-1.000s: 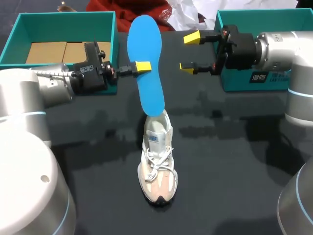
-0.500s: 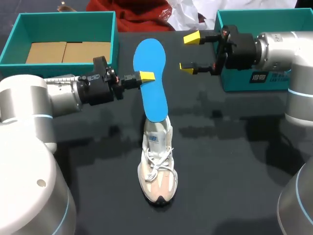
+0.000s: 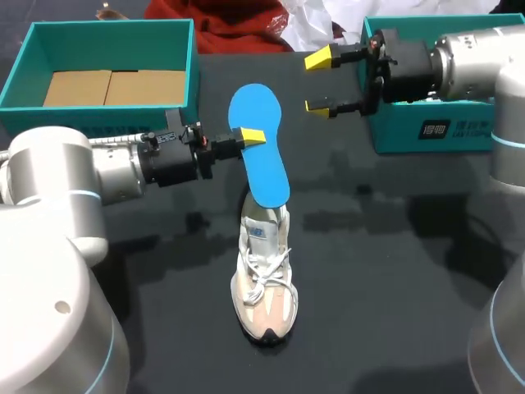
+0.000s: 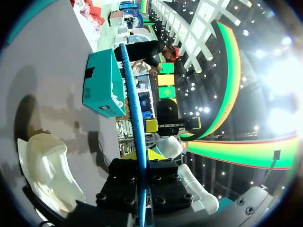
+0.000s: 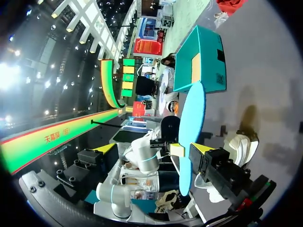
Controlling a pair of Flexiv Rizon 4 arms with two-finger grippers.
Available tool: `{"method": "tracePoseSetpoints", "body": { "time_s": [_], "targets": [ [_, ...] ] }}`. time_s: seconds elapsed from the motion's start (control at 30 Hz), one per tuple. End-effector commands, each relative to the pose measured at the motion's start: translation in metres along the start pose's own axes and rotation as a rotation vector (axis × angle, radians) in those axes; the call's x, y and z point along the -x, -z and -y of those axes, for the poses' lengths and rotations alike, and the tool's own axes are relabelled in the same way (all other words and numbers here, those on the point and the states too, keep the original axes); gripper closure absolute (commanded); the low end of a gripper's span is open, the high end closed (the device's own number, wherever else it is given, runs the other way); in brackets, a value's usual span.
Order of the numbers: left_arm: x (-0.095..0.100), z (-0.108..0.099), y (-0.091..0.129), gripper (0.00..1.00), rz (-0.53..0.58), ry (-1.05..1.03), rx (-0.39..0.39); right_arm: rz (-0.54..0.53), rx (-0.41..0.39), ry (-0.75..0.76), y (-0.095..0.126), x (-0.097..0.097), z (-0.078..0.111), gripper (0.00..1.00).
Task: Take the shoe out of the shoebox, open the shoe tongue, remove and reinsert the insole, then place the shoe into the shoebox
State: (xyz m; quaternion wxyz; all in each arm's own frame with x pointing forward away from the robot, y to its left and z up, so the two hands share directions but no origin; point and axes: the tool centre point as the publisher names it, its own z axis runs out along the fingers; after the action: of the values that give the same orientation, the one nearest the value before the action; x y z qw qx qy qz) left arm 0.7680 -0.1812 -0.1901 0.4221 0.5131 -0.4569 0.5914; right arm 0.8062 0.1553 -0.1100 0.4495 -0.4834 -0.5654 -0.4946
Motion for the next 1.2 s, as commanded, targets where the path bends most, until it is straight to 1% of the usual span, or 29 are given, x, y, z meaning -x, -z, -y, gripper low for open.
{"method": "tracePoseSetpoints", "body": {
  "time_s": [0.03, 0.2, 0.33, 0.5, 0.6, 0.8, 1.0, 1.2],
  "targets": [
    [0.001, -0.002, -0.005, 1.0, 0.007, 0.021, -0.005, 0.123, -0.007, 0.005, 0.007, -0.013, 0.006, 0.0],
    [0.003, 0.0, -0.008, 1.0, 0.017, 0.059, -0.009, 0.263, -0.033, 0.001, 0.006, -0.026, 0.005, 0.0],
    [0.003, 0.0, -0.008, 1.0, 0.017, 0.059, -0.009, 0.425, -0.057, -0.015, 0.001, -0.041, 0.004, 0.0],
    [0.003, 0.0, -0.008, 1.0, 0.017, 0.059, -0.009, 0.645, -0.06, -0.058, -0.006, -0.061, 0.003, 0.0],
    [0.003, 0.0, -0.008, 1.0, 0.017, 0.059, -0.009, 0.742, -0.074, -0.054, -0.012, -0.069, 0.006, 0.0],
    [0.003, 0.0, -0.008, 1.0, 0.017, 0.059, -0.009, 0.904, -0.098, -0.045, -0.019, -0.08, 0.015, 0.0],
    [0.003, 0.0, -0.008, 1.0, 0.017, 0.059, -0.009, 1.003, -0.127, -0.053, -0.025, -0.084, 0.024, 0.0],
    [0.003, 0.0, -0.008, 1.0, 0.017, 0.059, -0.009, 1.136, -0.182, -0.038, -0.044, -0.088, 0.033, 0.0]
  ]
}}
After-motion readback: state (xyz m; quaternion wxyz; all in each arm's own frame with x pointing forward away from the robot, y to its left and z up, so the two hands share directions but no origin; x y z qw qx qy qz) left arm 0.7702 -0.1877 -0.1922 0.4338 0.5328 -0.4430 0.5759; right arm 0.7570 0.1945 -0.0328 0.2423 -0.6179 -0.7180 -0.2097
